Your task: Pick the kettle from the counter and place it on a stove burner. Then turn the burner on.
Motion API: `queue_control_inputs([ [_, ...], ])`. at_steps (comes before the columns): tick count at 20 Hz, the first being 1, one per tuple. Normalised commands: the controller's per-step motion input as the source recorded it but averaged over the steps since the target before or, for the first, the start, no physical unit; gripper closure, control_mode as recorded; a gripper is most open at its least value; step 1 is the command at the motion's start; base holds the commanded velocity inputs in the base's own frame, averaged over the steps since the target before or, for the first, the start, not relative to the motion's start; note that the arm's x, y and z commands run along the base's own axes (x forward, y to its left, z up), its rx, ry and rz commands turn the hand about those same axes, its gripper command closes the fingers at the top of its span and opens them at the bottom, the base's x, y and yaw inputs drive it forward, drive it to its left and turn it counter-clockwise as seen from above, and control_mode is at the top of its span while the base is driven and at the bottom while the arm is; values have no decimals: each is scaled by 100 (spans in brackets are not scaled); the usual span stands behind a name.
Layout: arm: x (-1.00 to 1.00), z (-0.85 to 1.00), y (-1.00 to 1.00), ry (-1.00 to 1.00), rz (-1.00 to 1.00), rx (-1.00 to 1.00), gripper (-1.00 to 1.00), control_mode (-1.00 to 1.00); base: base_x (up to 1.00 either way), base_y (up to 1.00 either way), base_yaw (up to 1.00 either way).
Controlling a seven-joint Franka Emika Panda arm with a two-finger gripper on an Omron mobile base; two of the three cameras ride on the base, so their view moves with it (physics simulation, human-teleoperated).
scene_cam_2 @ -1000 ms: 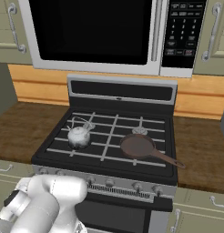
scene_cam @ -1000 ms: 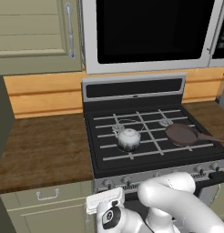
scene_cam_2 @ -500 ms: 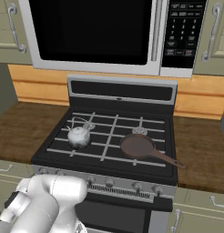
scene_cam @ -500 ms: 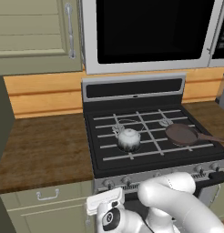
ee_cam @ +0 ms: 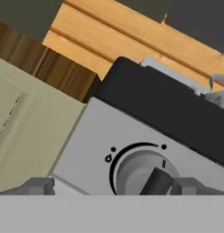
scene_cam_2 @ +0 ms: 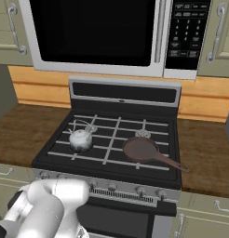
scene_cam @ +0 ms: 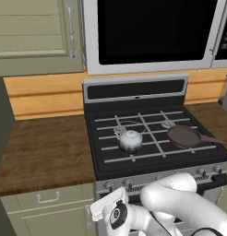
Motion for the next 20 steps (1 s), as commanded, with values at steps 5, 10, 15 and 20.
queue_control_inputs([
  [5,0,14,24,26,26,-11,-100,-100,0,0,0],
  [10,0,8,46,21,25,-15,-100,-100,0,0,0],
  [15,0,18,55,22,25,-18,-100,-100,0,0,0],
  [20,0,26,55,26,27,-23,-100,-100,0,0,0],
])
